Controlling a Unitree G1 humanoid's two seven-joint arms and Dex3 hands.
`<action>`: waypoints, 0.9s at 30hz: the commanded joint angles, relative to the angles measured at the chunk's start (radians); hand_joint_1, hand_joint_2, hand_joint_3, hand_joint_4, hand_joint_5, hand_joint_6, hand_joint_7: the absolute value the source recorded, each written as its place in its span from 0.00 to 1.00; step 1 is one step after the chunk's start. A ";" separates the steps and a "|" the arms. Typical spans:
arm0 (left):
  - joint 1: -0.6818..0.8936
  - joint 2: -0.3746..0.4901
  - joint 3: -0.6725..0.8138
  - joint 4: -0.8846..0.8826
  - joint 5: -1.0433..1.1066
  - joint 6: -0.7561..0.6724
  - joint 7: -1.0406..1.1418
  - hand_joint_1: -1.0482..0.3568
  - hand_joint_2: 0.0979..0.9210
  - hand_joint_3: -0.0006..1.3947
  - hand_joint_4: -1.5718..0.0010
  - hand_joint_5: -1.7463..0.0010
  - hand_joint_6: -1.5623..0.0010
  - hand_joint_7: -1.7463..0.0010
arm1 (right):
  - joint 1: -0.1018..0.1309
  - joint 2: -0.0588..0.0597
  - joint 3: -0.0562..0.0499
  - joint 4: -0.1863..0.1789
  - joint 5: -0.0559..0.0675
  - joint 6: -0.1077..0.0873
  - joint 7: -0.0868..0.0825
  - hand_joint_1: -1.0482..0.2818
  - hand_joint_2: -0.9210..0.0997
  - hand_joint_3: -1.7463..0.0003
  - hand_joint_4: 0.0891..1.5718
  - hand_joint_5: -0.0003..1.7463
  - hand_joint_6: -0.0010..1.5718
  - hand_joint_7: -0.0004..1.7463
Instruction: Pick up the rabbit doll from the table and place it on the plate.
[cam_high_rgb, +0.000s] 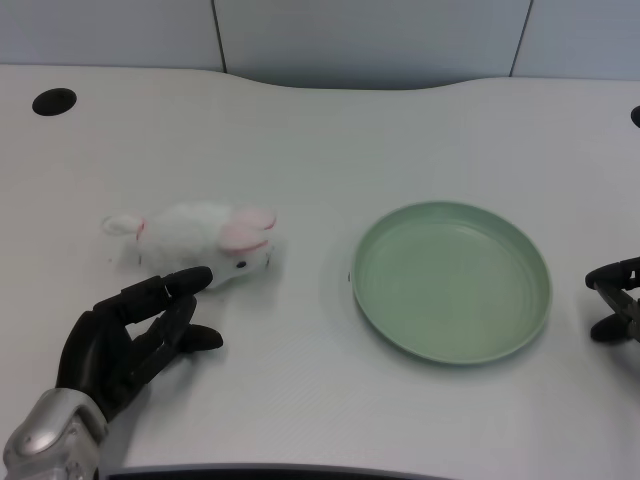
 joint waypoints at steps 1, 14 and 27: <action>0.001 0.012 0.000 0.016 0.011 0.000 0.009 0.40 1.00 0.23 0.56 0.33 0.38 0.98 | -0.004 -0.012 -0.009 0.010 0.010 -0.002 0.003 0.21 0.00 0.92 0.55 0.61 0.52 0.51; 0.009 0.014 -0.004 0.002 0.013 0.001 0.008 0.41 1.00 0.24 0.56 0.33 0.38 0.98 | 0.001 -0.013 -0.005 0.007 0.000 -0.011 -0.007 0.22 0.00 0.91 0.54 0.60 0.51 0.50; 0.024 0.024 -0.033 -0.025 0.039 -0.104 -0.044 0.40 1.00 0.25 0.58 0.34 0.39 0.99 | 0.007 -0.006 -0.003 -0.006 0.001 0.006 -0.009 0.21 0.00 0.92 0.53 0.59 0.51 0.50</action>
